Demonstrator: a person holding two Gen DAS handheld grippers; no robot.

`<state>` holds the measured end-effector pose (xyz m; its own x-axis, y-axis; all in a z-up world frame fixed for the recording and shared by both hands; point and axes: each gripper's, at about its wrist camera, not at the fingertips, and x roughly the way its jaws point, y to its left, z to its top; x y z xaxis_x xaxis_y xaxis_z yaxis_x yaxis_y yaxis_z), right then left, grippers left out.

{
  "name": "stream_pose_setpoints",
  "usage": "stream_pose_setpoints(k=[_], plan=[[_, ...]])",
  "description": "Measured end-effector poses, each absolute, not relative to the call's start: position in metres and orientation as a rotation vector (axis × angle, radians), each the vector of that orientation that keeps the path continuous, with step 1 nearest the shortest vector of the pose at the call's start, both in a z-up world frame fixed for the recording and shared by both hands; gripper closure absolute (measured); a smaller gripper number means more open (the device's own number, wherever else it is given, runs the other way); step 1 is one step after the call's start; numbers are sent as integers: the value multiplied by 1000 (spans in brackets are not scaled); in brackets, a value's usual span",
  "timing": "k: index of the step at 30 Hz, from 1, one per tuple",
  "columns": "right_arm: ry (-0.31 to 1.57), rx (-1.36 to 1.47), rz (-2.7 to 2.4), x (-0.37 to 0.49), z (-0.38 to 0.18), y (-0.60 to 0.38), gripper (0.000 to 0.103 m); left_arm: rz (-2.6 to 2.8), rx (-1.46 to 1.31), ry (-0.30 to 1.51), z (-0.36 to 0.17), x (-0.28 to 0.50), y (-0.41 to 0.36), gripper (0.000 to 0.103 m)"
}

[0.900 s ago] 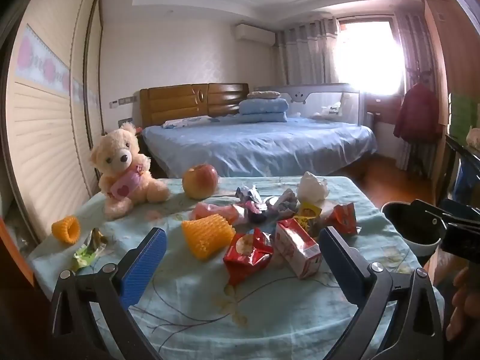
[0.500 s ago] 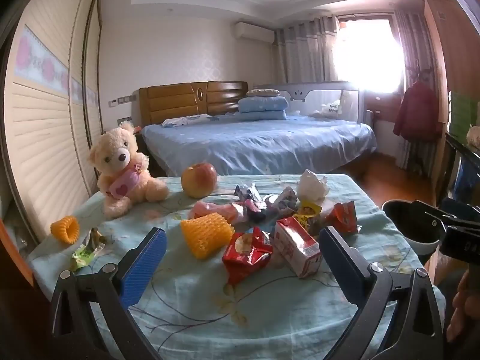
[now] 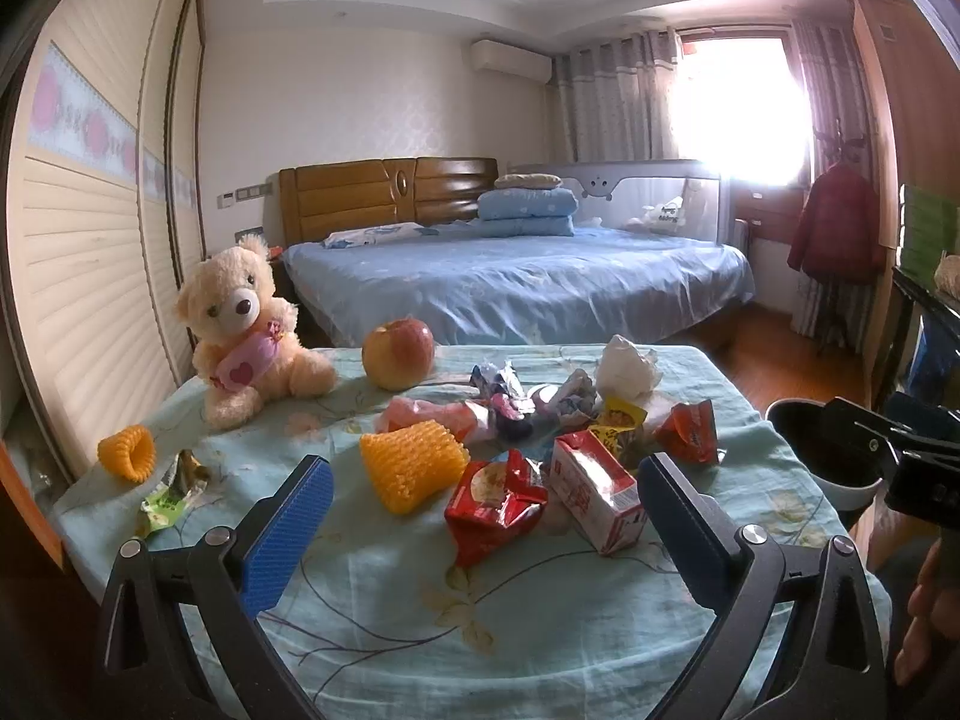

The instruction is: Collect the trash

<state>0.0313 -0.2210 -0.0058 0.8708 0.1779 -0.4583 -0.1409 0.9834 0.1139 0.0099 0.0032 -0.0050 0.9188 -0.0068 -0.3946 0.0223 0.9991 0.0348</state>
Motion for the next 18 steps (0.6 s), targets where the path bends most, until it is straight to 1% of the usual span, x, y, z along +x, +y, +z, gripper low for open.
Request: stream_pose_setpoints(k=[18], plan=[[480, 66, 172, 31, -5, -216, 0, -12, 34, 406, -8, 12, 5, 1]])
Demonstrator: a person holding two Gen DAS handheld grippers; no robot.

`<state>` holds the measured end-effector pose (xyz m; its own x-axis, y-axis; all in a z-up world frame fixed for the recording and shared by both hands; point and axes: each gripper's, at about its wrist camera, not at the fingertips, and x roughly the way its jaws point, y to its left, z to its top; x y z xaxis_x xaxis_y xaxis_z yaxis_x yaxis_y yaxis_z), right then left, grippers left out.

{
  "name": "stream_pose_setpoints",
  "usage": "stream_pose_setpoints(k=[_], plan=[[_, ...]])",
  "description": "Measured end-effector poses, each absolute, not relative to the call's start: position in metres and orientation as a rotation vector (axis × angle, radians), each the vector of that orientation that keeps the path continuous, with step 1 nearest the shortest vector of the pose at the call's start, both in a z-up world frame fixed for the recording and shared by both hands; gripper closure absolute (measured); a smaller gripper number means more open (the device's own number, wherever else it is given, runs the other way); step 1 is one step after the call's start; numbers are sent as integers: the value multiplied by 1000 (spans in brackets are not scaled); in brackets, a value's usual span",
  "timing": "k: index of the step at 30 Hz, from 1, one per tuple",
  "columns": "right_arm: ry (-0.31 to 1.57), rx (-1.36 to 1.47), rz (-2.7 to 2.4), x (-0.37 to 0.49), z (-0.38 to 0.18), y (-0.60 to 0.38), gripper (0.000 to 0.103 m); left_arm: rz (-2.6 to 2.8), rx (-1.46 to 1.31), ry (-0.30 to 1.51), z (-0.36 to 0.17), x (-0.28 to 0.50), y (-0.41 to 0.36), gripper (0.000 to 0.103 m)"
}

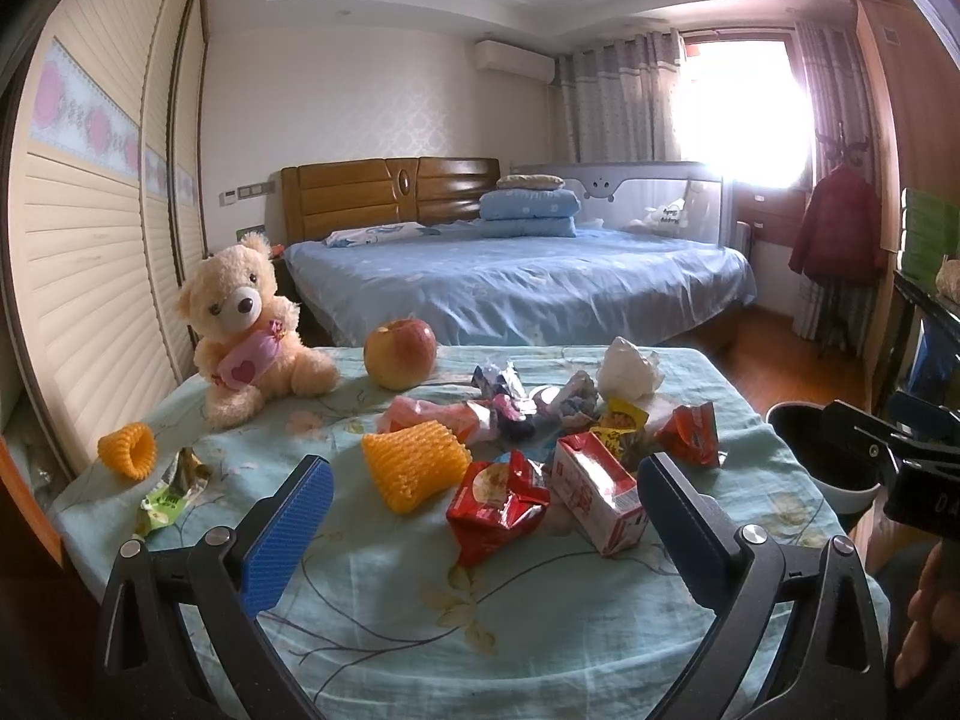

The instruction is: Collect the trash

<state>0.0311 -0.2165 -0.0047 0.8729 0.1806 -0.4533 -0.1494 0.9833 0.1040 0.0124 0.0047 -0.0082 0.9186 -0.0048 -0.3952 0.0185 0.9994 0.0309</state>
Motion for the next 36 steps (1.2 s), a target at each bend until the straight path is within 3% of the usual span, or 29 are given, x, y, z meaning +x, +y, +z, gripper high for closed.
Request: stream_pose_setpoints(k=[23, 36], plan=[[487, 58, 176, 30, -4, -210, 0, -15, 34, 415, -9, 15, 3, 1], [572, 77, 202, 53, -22, -215, 1, -16, 16, 505, -22, 40, 10, 2]])
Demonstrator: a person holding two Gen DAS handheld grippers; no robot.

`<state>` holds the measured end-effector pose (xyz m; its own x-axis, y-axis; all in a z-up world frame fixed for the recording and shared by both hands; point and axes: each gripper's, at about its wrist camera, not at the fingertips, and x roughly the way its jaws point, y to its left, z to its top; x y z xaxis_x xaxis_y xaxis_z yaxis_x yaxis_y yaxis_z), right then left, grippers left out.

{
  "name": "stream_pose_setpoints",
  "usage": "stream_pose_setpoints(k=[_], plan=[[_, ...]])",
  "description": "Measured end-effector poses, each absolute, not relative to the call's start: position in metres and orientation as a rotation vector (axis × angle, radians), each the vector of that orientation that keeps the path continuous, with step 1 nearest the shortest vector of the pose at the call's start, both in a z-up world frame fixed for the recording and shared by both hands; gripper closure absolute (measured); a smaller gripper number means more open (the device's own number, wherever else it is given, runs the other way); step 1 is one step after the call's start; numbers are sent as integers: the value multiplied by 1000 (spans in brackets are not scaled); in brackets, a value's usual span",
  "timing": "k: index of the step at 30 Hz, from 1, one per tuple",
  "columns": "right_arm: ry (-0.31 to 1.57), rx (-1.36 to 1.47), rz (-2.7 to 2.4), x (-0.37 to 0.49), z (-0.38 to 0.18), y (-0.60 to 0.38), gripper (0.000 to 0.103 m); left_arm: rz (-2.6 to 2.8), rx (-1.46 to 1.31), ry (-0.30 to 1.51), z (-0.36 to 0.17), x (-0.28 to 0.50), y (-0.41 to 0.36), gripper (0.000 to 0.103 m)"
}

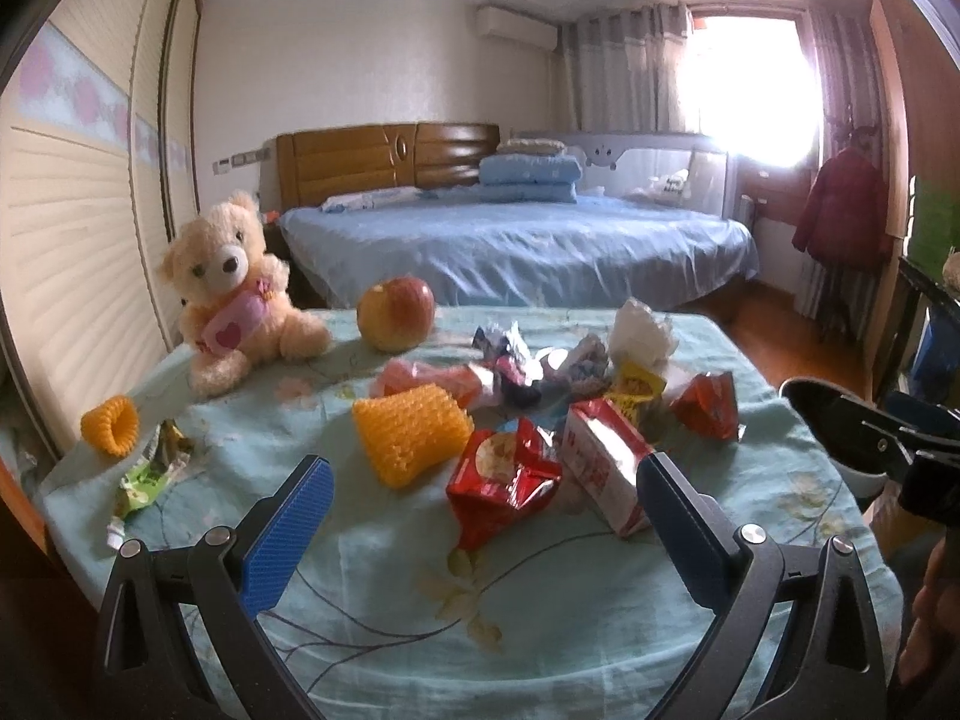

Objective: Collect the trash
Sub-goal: 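Grasp the red-white milk carton with the right tool while the left tool grasps the orange foam net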

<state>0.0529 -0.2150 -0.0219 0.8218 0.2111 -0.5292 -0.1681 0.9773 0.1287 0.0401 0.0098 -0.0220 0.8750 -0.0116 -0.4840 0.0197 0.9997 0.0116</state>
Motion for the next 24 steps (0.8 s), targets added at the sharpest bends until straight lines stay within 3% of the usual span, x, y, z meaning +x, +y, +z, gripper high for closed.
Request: stream_pose_setpoints(k=[5, 20, 24], plan=[[620, 96, 211, 69, -31, -217, 2, -23, -8, 580, -30, 60, 18, 12], [757, 128, 370, 88, -61, -174, 28, -81, -16, 671, -55, 108, 30, 25], [785, 114, 408, 93, -66, -159, 39, -104, -19, 683, -61, 118, 32, 41]])
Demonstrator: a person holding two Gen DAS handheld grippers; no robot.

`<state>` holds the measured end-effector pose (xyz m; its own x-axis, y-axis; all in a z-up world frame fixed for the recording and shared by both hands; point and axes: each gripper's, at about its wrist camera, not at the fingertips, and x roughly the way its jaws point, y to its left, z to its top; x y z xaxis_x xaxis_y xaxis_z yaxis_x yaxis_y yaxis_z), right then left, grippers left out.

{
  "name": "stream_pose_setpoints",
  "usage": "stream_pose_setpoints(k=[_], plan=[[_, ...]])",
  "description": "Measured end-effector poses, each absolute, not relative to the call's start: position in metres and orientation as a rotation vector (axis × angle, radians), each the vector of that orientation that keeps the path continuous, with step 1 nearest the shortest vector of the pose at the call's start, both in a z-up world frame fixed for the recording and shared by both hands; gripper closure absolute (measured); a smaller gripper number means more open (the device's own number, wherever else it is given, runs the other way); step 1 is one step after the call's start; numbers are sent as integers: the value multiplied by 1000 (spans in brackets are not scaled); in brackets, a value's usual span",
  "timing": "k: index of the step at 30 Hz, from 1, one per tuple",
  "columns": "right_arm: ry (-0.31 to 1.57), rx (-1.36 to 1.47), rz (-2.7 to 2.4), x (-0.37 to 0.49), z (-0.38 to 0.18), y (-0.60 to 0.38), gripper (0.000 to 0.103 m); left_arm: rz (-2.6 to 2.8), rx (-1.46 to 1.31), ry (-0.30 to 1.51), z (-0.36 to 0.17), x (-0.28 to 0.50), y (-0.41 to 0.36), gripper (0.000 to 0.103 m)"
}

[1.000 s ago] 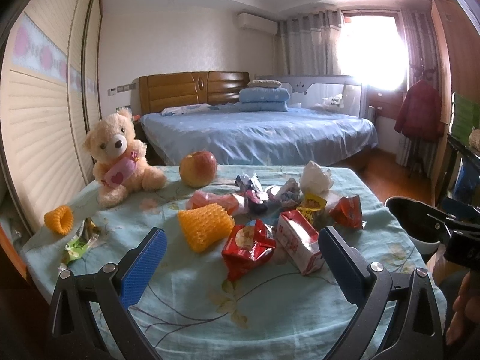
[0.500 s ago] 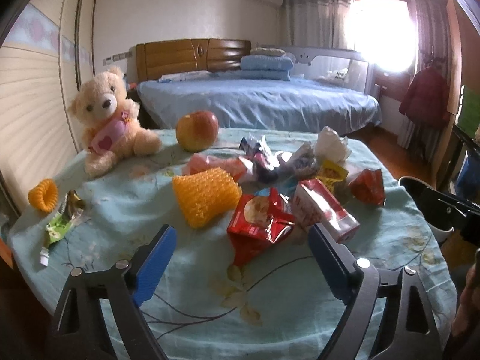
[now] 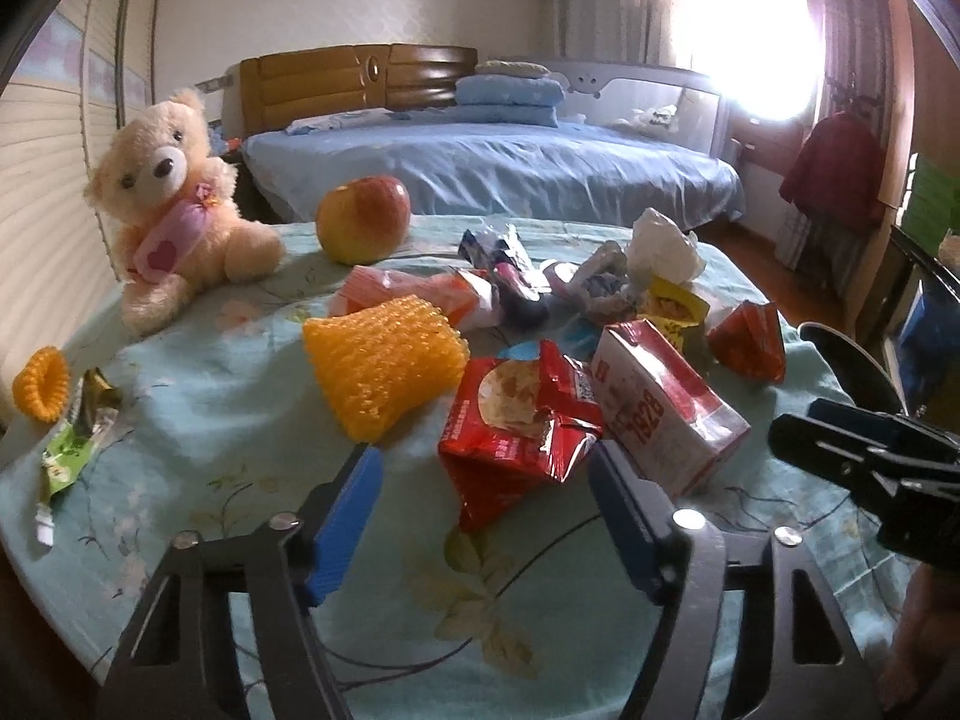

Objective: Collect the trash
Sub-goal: 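Grasp the red-white milk carton with the right tool while the left tool grasps the orange foam net, then carry the carton and foam net over the black trash bin with both tools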

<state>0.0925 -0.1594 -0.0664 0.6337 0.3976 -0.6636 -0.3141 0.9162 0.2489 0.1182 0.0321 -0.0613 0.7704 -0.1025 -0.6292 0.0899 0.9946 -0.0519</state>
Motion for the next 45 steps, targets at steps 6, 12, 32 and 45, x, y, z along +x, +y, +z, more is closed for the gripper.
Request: stream_pose_setpoints(k=[6, 12, 32, 45], plan=[[832, 108, 444, 101, -77, -147, 48, -176, -43, 726, -73, 135, 38, 83], [851, 94, 482, 109, -80, -131, 48, -204, -79, 740, -76, 140, 49, 102], [888, 73, 453, 123, -86, -110, 46, -69, -105, 716, -59, 148, 100, 45], [895, 86, 422, 129, -90, -113, 71, -113, -123, 734, -69, 174, 96, 84]])
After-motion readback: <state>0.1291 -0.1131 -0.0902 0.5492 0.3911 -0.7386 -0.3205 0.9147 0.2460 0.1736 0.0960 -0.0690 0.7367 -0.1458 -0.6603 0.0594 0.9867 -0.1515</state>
